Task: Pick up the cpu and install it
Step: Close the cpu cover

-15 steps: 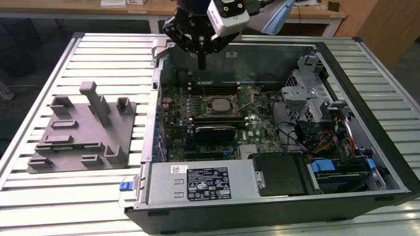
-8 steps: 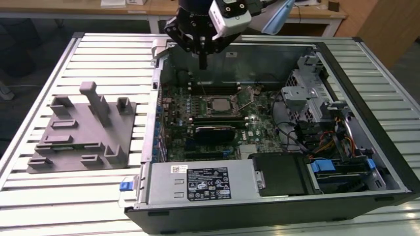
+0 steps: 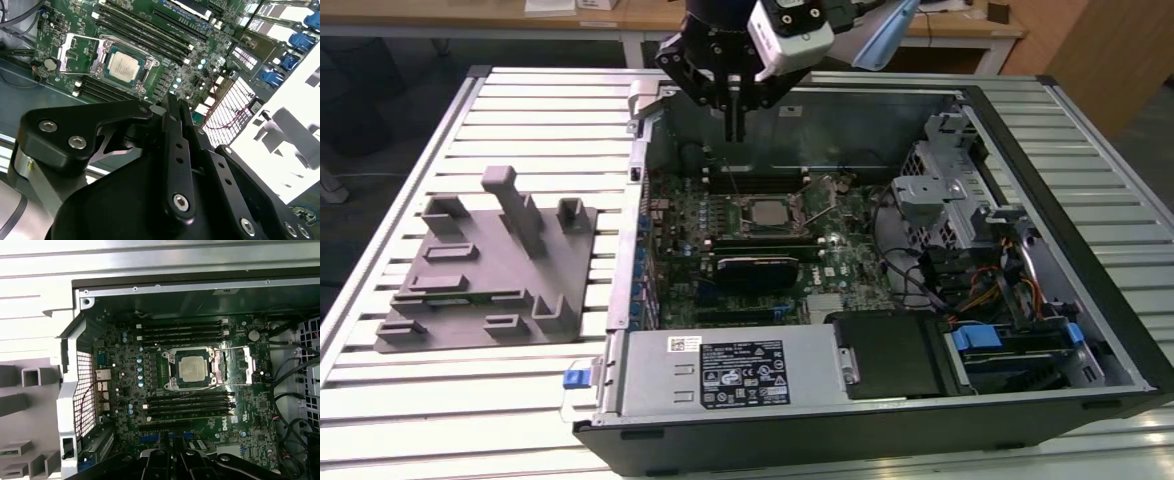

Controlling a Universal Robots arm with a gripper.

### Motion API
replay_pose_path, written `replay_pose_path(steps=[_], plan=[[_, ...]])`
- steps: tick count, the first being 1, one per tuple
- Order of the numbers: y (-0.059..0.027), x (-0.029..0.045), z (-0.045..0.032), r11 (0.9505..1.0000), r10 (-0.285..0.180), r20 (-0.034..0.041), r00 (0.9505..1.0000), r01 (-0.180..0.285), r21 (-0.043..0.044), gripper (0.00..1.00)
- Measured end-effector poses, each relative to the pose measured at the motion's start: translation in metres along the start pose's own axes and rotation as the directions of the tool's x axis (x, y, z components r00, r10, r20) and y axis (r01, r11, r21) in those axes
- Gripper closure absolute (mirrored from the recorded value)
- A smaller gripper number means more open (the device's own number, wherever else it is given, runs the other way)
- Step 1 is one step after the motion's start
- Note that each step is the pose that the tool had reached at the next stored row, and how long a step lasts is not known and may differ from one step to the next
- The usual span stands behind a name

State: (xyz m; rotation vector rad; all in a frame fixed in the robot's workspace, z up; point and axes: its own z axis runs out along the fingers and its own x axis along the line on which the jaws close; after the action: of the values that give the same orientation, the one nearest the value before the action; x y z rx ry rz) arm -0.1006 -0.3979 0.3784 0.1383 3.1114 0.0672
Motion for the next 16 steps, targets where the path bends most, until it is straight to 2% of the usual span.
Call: replay_pose_path(steps=[5, 6, 12, 13, 16], plan=[[0.0035, -0.0023, 0.0027, 1.0000, 0.000, 0.0000, 1.0000, 0.000, -0.0001, 0.81], [0.0040, -0.0027, 0.0035, 1.0000, 0.000, 0.0001, 1.0000, 0.000, -0.0002, 0.75], [0.0064, -0.0047, 0.0070, 1.0000, 0.000, 0.0000, 1.0000, 0.000, 0.0000, 0.74], [0.0070, -0.0050, 0.0076, 1.0000, 0.000, 0.0001, 1.0000, 0.000, 0.0000, 0.68], [0.0085, -0.0057, 0.0093, 1.0000, 0.000, 0.0001, 1.0000, 0.000, -0.0002, 0.69]])
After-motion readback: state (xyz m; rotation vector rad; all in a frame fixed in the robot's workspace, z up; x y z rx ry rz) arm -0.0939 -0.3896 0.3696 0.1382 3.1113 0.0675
